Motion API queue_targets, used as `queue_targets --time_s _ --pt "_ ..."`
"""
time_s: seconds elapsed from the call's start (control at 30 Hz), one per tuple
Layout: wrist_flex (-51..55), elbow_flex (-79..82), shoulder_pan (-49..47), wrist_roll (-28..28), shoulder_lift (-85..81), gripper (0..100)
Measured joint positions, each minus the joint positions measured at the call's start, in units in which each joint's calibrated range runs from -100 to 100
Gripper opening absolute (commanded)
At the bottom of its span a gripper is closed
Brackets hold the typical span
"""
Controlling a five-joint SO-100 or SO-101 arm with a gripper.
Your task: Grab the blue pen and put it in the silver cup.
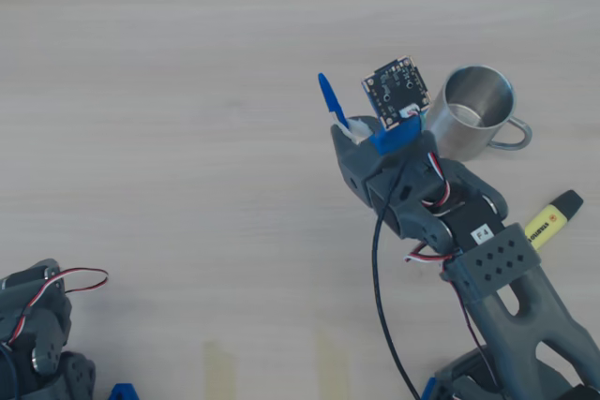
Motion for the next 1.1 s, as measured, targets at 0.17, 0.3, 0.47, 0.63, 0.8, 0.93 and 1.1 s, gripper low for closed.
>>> queue_targets --time_s 0.17,0.3,0.47,0.63,0.8,0.93,1.1 --pt "-6.2 0.0 0.1 0.0 -2.7 2" --pt "-11.0 0.0 0.3 0.0 -3.8 2" --pt "-16.6 0.0 1.0 0.0 -5.2 2" --pt "-20.4 0.0 1.2 0.0 -5.8 2" --pt "-22.7 2.3 3.1 -2.6 -6.5 2" --pt "-27.7 6.7 4.3 -3.6 -8.8 2" --pt "-32.6 12.4 6.9 -5.6 -11.3 2"
